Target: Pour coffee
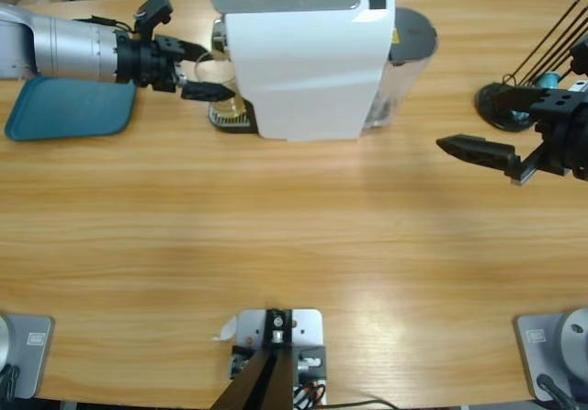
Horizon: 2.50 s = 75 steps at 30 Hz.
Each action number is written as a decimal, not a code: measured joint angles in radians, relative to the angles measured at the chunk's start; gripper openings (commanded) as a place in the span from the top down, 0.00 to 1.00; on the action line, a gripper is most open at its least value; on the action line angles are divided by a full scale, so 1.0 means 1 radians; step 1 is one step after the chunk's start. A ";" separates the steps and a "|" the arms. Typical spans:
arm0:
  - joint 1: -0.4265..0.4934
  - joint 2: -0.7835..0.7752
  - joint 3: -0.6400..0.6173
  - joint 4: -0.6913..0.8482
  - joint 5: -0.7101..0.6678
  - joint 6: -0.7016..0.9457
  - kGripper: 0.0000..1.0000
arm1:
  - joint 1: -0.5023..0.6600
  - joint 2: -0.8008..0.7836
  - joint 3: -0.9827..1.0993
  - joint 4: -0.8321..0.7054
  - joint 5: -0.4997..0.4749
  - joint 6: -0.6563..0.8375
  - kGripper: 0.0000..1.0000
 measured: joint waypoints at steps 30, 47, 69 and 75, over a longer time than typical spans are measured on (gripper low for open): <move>0.000 -0.021 0.030 -0.010 0.012 0.003 1.00 | 0.000 0.023 0.000 -0.002 0.014 0.000 0.00; 0.133 -0.373 0.299 -0.010 0.331 -0.146 1.00 | 0.000 0.025 0.000 -0.002 0.014 0.000 0.00; 0.366 -0.283 0.376 -0.235 0.600 -0.430 1.00 | 0.000 0.025 -0.001 0.049 0.014 0.001 0.00; 0.331 -0.169 0.449 -0.467 0.600 -0.432 1.00 | 0.000 0.025 -0.004 0.079 0.014 0.001 0.00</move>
